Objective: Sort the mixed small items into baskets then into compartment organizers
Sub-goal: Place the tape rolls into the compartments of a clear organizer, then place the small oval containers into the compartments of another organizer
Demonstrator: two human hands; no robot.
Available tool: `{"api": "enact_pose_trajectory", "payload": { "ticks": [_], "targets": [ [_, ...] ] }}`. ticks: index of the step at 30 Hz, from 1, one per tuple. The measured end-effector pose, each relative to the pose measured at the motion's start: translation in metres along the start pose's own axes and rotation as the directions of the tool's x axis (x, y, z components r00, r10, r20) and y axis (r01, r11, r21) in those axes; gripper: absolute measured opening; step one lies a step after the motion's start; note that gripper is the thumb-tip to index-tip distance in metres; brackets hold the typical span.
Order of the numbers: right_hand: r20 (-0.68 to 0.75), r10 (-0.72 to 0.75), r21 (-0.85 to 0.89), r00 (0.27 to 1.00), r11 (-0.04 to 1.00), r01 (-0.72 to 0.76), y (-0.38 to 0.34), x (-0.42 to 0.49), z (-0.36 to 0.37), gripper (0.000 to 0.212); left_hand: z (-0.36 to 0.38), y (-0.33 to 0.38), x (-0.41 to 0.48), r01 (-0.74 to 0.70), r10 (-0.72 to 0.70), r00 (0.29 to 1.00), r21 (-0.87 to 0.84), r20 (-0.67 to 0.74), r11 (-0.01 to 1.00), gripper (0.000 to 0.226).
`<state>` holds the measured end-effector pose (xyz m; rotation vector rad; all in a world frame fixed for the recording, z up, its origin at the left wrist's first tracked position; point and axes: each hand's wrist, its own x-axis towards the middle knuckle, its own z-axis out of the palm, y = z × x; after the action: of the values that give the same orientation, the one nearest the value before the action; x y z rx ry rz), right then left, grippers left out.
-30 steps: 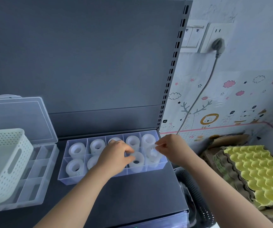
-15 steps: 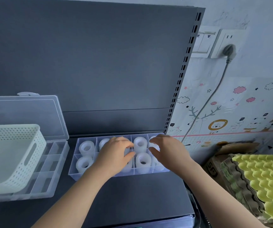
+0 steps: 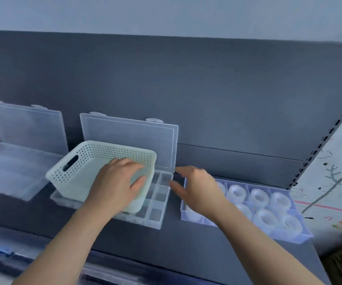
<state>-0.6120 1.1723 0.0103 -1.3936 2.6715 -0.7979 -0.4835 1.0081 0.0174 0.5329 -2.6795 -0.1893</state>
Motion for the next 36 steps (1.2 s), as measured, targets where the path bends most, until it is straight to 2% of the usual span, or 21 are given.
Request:
{"api": "enact_pose_trajectory", "payload": {
  "ticks": [3,8,11,14,17,21,24,28,32,34,36],
  "targets": [
    [0.041,0.075,0.019,0.996,0.997,-0.076,-0.039,0.016,0.026,0.031,-0.014,-0.059,-0.012,0.157,-0.156,0.987,-0.038,0.037,0.987,0.041],
    [0.119,0.29,0.032,0.949,0.955,-0.296,-0.072,0.035,0.064,0.046,-0.02,-0.145,-0.021,0.396,-0.385,0.913,-0.069,0.133,0.916,0.061],
    [0.14,0.386,0.052,0.912,0.917,-0.396,-0.081,0.038,0.078,0.052,-0.018,-0.177,-0.022,0.483,-0.455,0.864,-0.102,0.217,0.869,0.054],
    [0.128,0.431,0.132,0.893,0.885,-0.446,-0.087,0.037,0.087,0.056,-0.014,-0.189,-0.022,0.537,-0.462,0.828,-0.211,0.318,0.817,0.047],
    [0.088,0.423,0.186,0.902,0.882,-0.432,-0.089,0.038,0.092,0.052,-0.011,-0.192,-0.024,0.552,-0.477,0.829,-0.288,0.292,0.783,0.045],
    [0.057,0.422,0.29,0.905,0.86,-0.42,-0.091,0.046,0.095,0.043,-0.018,-0.196,-0.029,0.606,-0.575,0.793,-0.355,0.201,0.712,0.041],
    [0.056,0.375,0.369,0.925,0.853,-0.369,-0.104,0.062,0.096,0.04,-0.027,-0.206,-0.039,0.599,-0.644,0.759,-0.492,0.096,0.632,0.058],
    [0.049,0.277,0.434,0.96,0.859,-0.27,-0.138,0.085,0.107,0.038,-0.037,-0.206,-0.054,0.591,-0.748,0.664,-0.628,0.023,0.506,0.1],
    [0.065,0.221,0.451,0.973,0.863,-0.227,-0.179,0.103,0.128,0.035,-0.044,-0.209,-0.071,0.541,-0.834,0.545,-0.725,-0.083,0.426,0.104],
    [0.099,0.197,0.463,0.975,0.858,-0.221,-0.204,0.11,0.142,0.032,-0.048,-0.218,-0.081,0.538,-0.864,0.497,-0.751,-0.084,0.383,0.103],
    [0.14,0.159,0.488,0.977,0.848,-0.208,-0.233,0.115,0.158,0.028,-0.053,-0.229,-0.092,0.548,-0.87,0.49,-0.757,-0.054,0.355,0.102]
  ]
}}
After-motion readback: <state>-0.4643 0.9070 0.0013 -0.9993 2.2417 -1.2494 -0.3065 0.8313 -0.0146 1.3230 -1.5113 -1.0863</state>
